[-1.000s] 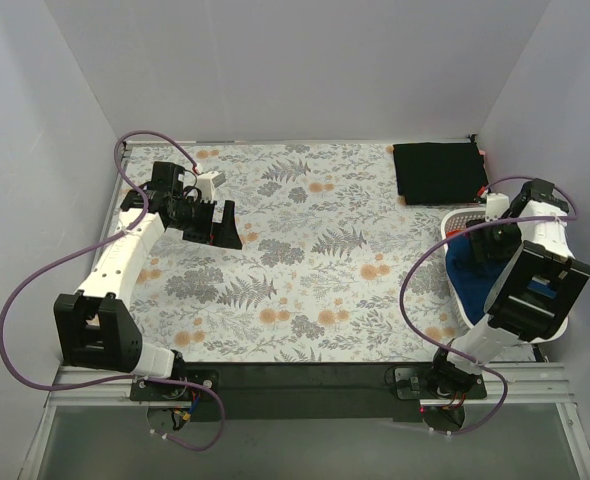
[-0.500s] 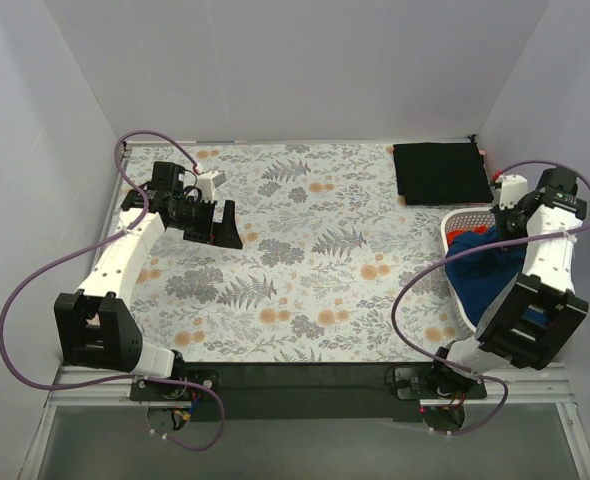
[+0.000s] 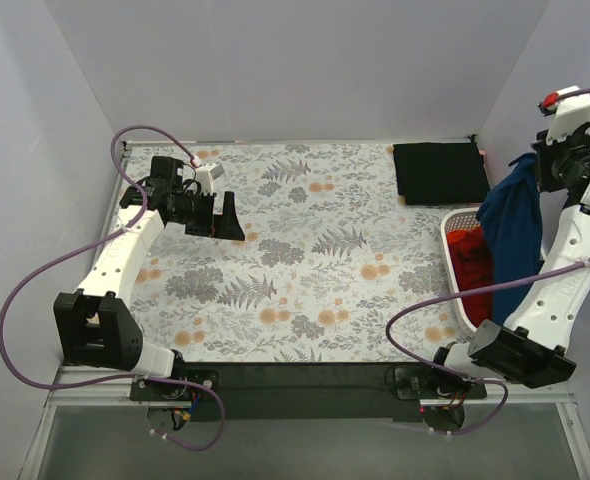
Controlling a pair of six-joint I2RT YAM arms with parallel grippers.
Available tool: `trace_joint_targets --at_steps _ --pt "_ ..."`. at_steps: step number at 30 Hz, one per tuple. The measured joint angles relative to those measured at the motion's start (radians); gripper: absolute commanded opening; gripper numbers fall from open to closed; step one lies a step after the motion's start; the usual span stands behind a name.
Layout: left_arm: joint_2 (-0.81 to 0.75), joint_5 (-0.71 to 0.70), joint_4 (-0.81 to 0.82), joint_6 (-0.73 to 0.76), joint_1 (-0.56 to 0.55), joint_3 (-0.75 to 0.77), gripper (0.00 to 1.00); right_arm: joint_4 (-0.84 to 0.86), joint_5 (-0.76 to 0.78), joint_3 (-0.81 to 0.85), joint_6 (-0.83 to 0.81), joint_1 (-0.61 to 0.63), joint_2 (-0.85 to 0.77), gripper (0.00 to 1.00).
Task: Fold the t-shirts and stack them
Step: Grab the tshirt from the pile, then move the tshirt to the center of the board
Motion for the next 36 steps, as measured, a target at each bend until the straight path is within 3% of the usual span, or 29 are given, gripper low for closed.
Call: trace_joint_targets --at_steps 6,11,15,18,21,24,28,36 --pt "0.000 0.005 0.028 -0.057 0.000 0.021 0.95 -0.003 -0.166 0.258 0.080 0.000 -0.006 0.01" --pt "-0.002 0.015 0.045 -0.100 0.014 0.070 0.95 0.152 -0.318 0.332 0.252 0.000 -0.038 0.01" --pt "-0.010 0.008 0.069 -0.125 0.039 0.083 0.95 0.447 -0.432 0.245 0.474 0.000 -0.099 0.01" --pt "-0.026 -0.011 0.091 -0.150 0.060 0.083 0.95 0.778 -0.521 0.178 0.725 0.000 -0.116 0.01" --pt "-0.046 -0.030 0.117 -0.172 0.078 0.083 0.95 1.050 -0.564 0.213 0.952 0.014 -0.063 0.01" --pt "-0.063 -0.040 0.140 -0.191 0.089 0.085 0.95 1.212 -0.577 0.332 1.110 0.076 0.043 0.01" --pt "-0.063 -0.042 0.154 -0.217 0.090 0.096 0.95 1.205 -0.558 0.388 1.121 0.257 0.131 0.01" --pt "-0.065 -0.054 0.163 -0.230 0.092 0.099 0.95 0.900 -0.370 0.318 0.814 0.675 0.201 0.01"
